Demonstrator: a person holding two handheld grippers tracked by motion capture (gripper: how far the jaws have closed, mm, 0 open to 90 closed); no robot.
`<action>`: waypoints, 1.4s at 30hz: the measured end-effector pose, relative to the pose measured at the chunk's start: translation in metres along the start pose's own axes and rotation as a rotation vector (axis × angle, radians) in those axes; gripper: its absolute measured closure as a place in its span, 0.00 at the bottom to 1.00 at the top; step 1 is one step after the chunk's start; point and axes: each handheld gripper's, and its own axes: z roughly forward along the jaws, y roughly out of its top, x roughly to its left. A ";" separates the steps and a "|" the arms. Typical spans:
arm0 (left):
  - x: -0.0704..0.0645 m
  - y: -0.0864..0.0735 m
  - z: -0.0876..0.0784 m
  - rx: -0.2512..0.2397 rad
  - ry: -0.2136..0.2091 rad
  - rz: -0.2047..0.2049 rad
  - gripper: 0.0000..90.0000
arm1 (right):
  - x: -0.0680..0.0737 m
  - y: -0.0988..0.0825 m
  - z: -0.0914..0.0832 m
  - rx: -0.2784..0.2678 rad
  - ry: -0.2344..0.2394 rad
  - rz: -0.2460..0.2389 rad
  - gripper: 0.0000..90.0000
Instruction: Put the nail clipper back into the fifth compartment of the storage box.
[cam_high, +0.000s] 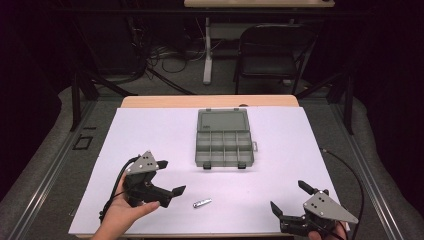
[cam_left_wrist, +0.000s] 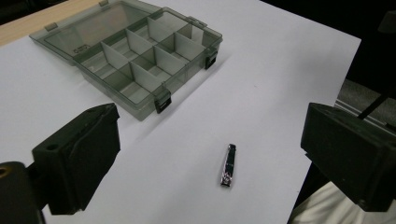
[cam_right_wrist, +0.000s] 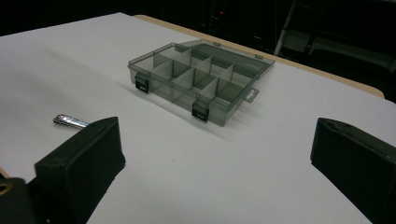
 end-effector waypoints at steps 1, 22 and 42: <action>0.000 0.000 0.001 0.006 -0.002 0.007 0.08 | 0.000 0.000 -0.001 0.007 0.000 -0.003 0.02; -0.007 0.004 0.019 0.105 -0.036 0.039 0.24 | 0.000 0.000 0.000 0.008 0.002 -0.006 0.03; -0.009 -0.002 0.044 0.246 -0.046 0.067 0.42 | 0.000 0.000 0.000 0.013 0.004 -0.005 0.03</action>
